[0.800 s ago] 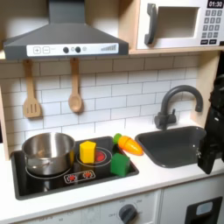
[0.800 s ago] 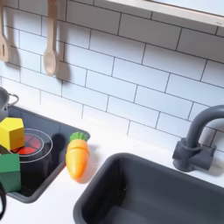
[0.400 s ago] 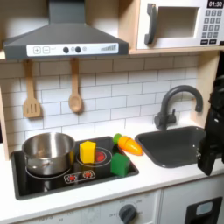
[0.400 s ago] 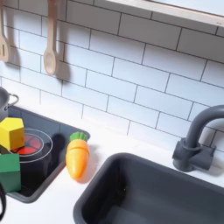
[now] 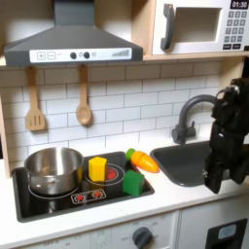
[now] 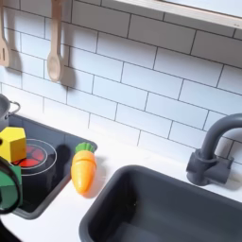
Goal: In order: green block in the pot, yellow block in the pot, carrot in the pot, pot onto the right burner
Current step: 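Put the green block in the pot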
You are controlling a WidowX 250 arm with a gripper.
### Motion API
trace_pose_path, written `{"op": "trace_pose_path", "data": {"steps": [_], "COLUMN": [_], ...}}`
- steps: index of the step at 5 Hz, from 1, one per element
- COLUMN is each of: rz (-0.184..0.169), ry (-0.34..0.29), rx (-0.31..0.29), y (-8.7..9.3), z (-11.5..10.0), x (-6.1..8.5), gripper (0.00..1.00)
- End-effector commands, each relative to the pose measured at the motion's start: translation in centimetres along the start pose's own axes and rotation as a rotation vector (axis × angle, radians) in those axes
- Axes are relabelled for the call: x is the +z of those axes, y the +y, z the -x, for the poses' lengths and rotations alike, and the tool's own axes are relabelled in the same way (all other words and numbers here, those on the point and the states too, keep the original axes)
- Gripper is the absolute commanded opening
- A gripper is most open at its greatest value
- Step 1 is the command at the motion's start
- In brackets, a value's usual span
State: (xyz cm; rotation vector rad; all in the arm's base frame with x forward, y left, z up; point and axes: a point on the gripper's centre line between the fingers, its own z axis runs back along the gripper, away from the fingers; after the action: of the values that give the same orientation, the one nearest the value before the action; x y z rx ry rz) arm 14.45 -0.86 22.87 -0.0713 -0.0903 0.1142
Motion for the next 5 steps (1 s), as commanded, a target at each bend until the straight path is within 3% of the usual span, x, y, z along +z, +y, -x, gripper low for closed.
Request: {"op": "trace_pose_path", "data": {"steps": [1, 3, 4, 5], "rz": [0.011, -0.014, -0.01, -0.037], "ry": [0.031, 0.038, -0.017, -0.02], "rx": [0.012, 0.044, 0.183, 0.208], "y": [0.9, 2.4, 2.9, 3.1], "z": [-2.7, -4.6, -5.6, -6.9], "x": [-1.4, -2.5, -2.6, -3.1], "gripper": [1.0, 1.0, 1.0, 1.0]}}
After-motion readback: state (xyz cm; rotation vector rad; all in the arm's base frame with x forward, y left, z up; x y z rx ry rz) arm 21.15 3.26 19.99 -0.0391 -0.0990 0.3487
